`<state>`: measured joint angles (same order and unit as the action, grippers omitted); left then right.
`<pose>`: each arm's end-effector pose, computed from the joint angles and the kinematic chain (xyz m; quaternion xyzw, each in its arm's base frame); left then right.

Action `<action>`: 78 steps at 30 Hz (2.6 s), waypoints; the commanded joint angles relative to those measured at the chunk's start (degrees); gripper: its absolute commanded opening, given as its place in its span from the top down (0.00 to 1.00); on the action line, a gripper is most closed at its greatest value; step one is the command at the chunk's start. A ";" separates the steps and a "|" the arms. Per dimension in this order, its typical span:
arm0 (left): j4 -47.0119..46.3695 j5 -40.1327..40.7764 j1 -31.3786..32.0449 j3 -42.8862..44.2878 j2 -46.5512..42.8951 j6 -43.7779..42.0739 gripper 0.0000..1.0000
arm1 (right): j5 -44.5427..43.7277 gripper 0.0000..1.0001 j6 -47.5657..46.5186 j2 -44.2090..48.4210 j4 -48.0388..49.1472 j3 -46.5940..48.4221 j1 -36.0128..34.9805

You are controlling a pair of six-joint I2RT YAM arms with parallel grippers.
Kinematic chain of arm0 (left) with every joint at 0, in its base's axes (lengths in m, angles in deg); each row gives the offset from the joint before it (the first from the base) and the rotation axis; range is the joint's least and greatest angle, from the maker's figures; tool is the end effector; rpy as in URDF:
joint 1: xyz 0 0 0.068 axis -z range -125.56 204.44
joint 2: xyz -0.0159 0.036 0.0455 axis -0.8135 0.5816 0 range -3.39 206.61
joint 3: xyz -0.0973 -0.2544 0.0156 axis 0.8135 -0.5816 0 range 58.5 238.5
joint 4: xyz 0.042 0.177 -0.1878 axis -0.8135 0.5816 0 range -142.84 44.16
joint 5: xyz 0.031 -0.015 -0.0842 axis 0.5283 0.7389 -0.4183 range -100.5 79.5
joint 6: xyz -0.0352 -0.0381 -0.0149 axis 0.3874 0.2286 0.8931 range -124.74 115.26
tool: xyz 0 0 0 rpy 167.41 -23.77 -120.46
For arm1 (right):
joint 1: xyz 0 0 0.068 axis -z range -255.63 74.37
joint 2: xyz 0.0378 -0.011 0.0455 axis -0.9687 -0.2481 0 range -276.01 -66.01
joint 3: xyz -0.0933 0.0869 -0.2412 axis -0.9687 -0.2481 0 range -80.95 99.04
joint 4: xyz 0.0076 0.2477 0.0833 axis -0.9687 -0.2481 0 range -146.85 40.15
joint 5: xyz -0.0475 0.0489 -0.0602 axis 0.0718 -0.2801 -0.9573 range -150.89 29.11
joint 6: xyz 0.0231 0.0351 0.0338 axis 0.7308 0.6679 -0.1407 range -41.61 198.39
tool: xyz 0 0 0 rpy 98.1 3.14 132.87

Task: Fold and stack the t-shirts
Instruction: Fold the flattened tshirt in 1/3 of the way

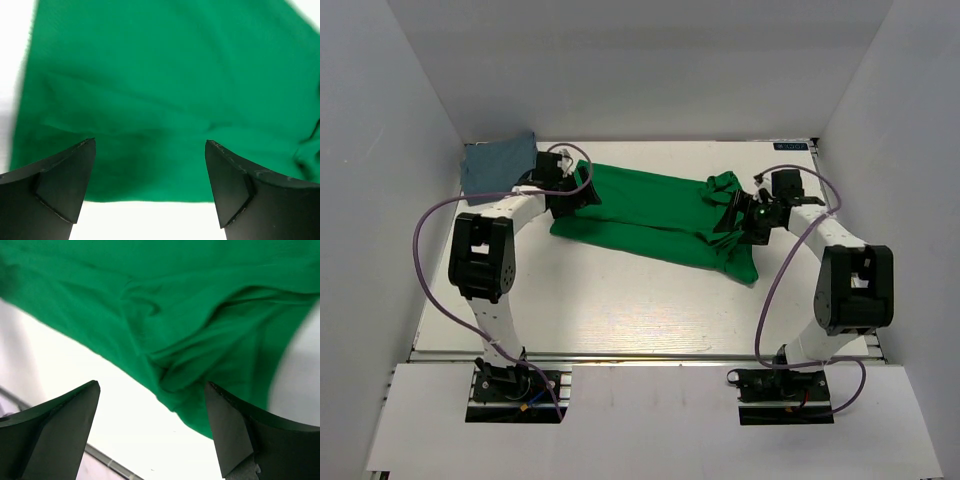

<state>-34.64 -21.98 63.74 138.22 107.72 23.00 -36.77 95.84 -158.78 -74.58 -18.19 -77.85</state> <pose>0.4194 -0.0760 0.2005 -0.1156 0.9272 -0.1982 0.2961 0.3356 0.0275 0.2196 0.0608 0.9322 0.2468 0.2578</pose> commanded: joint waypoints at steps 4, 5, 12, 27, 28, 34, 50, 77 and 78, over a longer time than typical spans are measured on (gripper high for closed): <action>-4.03 -4.07 2.74 -5.10 -2.13 -4.54 0.00 | 7.43 0.10 1.44 -3.99 9.51 0.08 -2.53; -5.09 -4.77 2.74 -5.89 -2.13 -4.54 0.00 | 7.96 0.10 1.70 -4.69 11.27 0.25 -2.88; -6.07 -4.51 3.27 -7.13 0.33 -4.54 0.00 | 9.01 0.11 3.55 -10.15 12.87 2.63 -4.46; -5.45 -2.85 3.27 -8.18 0.86 -4.02 0.00 | -0.98 0.11 16.13 -15.16 38.27 7.01 -5.87; -5.45 -2.84 3.27 -8.70 0.17 -4.02 0.00 | -2.57 0.11 15.34 -15.16 37.92 7.89 -5.78; -4.31 -0.91 3.27 -8.71 -0.37 -4.54 0.00 | -13.65 0.11 2.00 -11.92 20.64 15.91 -6.13; -1.85 2.96 2.74 -7.56 -1.42 -4.54 0.00 | -28.78 0.28 1.81 10.60 -2.78 -9.67 -5.25; 0.44 7.70 2.21 -10.82 -0.28 -4.54 0.00 | -41.07 1.00 2.93 9.18 -8.39 -5.37 -4.55; 0.96 8.23 2.21 -10.82 -0.28 -4.02 0.00 | -43.87 1.00 3.29 9.54 -11.19 -5.28 -4.20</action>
<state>-39.78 -19.25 66.93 129.83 108.09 19.29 -68.25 96.04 -153.40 -77.68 -26.65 -82.90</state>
